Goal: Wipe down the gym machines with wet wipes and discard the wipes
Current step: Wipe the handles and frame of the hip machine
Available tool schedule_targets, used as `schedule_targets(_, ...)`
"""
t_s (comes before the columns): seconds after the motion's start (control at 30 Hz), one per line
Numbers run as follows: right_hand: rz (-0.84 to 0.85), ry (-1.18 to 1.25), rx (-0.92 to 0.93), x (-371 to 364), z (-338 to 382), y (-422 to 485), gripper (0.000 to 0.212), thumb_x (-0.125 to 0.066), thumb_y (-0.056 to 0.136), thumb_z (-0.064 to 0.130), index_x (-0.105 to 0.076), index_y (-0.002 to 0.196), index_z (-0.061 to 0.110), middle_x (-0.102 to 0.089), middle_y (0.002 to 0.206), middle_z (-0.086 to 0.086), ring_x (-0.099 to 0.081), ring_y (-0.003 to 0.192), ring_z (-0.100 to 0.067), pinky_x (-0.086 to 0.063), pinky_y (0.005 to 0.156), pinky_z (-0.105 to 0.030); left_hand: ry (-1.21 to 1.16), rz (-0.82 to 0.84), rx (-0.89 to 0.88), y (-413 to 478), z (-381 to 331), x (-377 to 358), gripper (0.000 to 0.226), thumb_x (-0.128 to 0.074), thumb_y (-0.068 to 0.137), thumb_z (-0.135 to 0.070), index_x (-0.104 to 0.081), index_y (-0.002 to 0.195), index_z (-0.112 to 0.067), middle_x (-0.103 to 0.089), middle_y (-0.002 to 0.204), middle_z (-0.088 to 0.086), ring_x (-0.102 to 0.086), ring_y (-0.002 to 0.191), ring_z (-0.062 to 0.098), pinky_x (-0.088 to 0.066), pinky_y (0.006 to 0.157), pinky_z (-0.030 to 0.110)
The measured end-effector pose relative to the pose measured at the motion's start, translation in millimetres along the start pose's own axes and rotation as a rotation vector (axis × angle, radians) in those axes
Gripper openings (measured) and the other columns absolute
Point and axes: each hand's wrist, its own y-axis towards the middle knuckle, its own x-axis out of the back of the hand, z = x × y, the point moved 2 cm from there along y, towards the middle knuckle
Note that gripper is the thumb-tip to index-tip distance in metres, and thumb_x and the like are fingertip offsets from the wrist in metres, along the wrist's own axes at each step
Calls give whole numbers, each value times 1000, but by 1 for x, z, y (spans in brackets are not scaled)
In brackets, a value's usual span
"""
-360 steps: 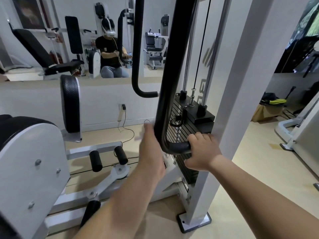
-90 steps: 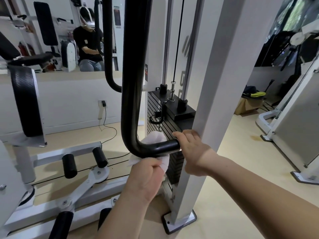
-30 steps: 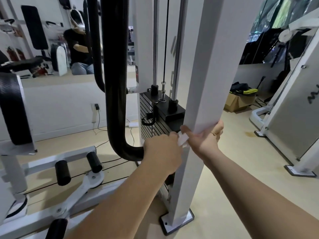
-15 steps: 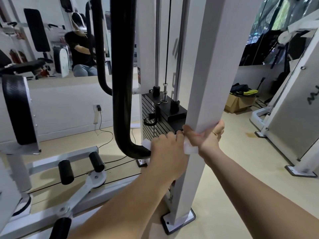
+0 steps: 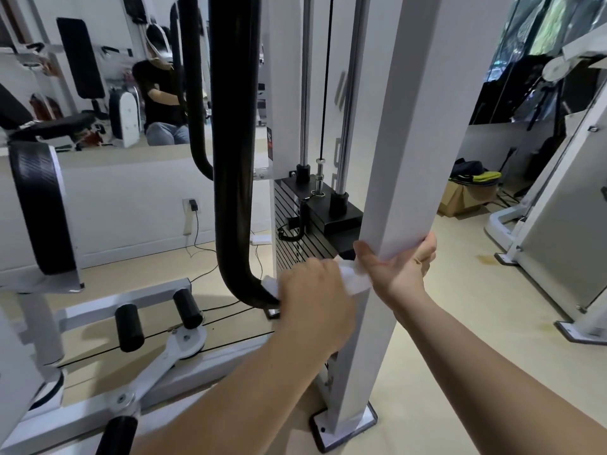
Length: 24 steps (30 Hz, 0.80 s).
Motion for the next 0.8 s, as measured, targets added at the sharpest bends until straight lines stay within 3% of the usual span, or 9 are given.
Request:
schedule_targets(0.13, 43, 29, 6, 4, 3, -2, 117, -85, 64, 52, -6, 149, 38, -20, 141, 11, -25, 136, -22, -35, 117, -53, -123, 40, -144, 35, -22, 8, 35, -33, 96, -27, -55, 121, -17, -59, 115, 5, -60, 105, 27, -49, 84, 43)
schedule_targets(0.2, 60, 42, -4, 6, 3, -4, 118, -86, 63, 52, -6, 148, 38, -20, 144, 8, -26, 137, -22, -34, 117, -53, -100, 11, -139, 21, -10, 6, 43, -30, 93, -35, -50, 127, -17, -59, 119, 5, -58, 105, 27, -49, 88, 45)
schedule_targets(0.3, 42, 46, 32, 6, 2, -4, 116, -82, 61, 59, -5, 146, 41, -21, 146, 7, -26, 140, -23, -33, 119, -54, 54, -64, -66, -22, 21, -9, 67, -41, 93, -32, -22, 150, -4, -45, 131, 12, -47, 114, 30, -36, 102, 46)
schedule_targets(0.37, 28, 34, 37, 4, 0, -3, 116, -80, 61, 59, -5, 147, 38, -20, 147, 6, -23, 141, -22, -31, 120, -53, 158, -81, -94, -41, 36, -18, 76, -41, 93, -31, -8, 154, -1, -37, 135, 14, -40, 118, 34, -26, 112, 48)
schedule_targets(0.43, 6, 21, 45, 2, -2, -1, 117, -84, 67, 54, -5, 150, 32, -20, 148, 2, -22, 141, -22, -28, 121, -54, 173, -101, -61, -32, 34, -22, 70, -41, 91, -31, -18, 150, -1, -40, 129, 15, -42, 113, 32, -29, 107, 47)
schedule_targets(0.5, -4, 10, 46, 1, -1, 0, 117, -87, 70, 49, -5, 151, 30, -20, 148, 1, -23, 142, -23, -28, 121, -54, 105, -72, -14, -13, 17, -12, 55, -44, 88, -30, -36, 137, -7, -47, 119, 11, -48, 102, 28, -35, 88, 43)
schedule_targets(0.63, 22, 45, 13, 3, 1, -3, 118, -82, 61, 57, -7, 149, 37, -22, 144, 7, -25, 139, -23, -32, 118, -54, -65, 1, -72, 29, -21, -3, 41, -47, 93, -36, -52, 126, -14, -59, 114, 6, -61, 102, 25, -40, 73, 37)
schedule_targets(0.7, 28, 50, 6, 4, 1, -4, 120, -81, 59, 60, -8, 150, 34, -23, 144, 6, -26, 140, -22, -33, 118, -53, -38, -35, -77, 26, -20, -4, 40, -48, 90, -31, -52, 125, -14, -58, 113, 6, -60, 101, 26, -41, 75, 37)
schedule_targets(0.8, 14, 44, 17, 4, 1, -3, 120, -87, 67, 52, -7, 153, 27, -22, 147, 2, -25, 141, -23, -31, 120, -52, 22, -104, -49, -20, 3, -13, 65, -48, 85, -24, -32, 144, -1, -43, 128, 16, -47, 113, 34, -37, 101, 47)
